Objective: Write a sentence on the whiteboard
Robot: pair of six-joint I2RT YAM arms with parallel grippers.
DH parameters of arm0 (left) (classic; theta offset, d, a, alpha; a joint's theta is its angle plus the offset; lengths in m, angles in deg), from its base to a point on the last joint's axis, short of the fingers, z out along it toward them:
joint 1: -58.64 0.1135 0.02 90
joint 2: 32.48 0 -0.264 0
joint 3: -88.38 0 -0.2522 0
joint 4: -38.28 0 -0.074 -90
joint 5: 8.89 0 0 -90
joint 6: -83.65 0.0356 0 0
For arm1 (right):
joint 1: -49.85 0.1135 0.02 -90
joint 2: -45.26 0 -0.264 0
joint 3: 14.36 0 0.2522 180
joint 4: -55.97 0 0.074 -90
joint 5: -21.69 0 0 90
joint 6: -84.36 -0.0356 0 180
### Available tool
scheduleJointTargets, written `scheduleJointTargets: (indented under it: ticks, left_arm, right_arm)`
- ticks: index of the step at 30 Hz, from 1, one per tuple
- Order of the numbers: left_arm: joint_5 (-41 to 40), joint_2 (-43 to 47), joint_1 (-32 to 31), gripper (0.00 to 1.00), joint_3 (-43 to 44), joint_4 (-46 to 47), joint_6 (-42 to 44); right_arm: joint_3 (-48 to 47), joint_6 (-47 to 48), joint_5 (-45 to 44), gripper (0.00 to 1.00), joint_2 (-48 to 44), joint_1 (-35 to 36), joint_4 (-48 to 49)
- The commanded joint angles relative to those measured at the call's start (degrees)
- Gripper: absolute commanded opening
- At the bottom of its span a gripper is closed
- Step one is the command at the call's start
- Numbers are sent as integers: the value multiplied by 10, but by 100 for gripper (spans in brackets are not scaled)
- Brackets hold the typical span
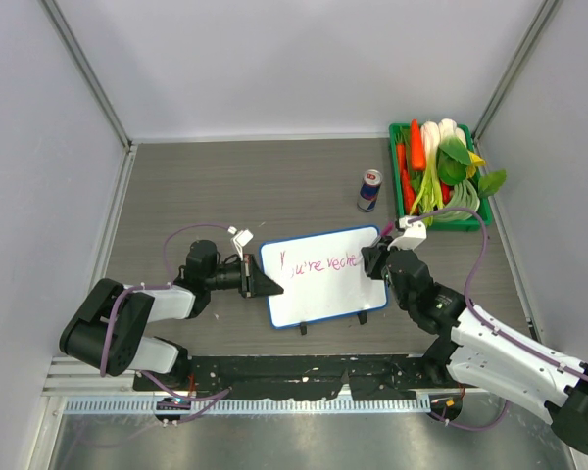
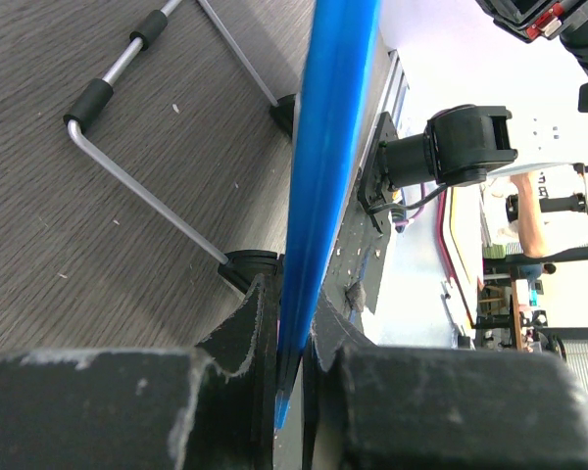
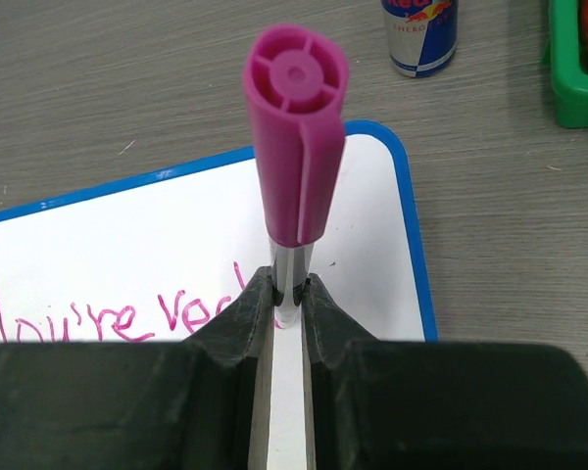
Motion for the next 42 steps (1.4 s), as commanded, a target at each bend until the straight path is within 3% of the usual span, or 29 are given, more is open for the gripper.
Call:
scheduleJointTargets:
  ticks: [1,23,36,42]
  left_arm:
    - [-54,-15,1,0,2,-50,8]
    - [-51,-14,1,0,1,-49,7]
    - [-53,-7,1,0,-1,-50,7]
    - [-52,-10,1,0,-1,-50,7]
  right_arm:
    - [-23,15,-36,2,6,-1,-3]
    - [-65,53,-26,1,-22,-6,3]
    - [-36,49,93,1,-66,-60,8]
    - [-23,56,106,2,-77,-72,17]
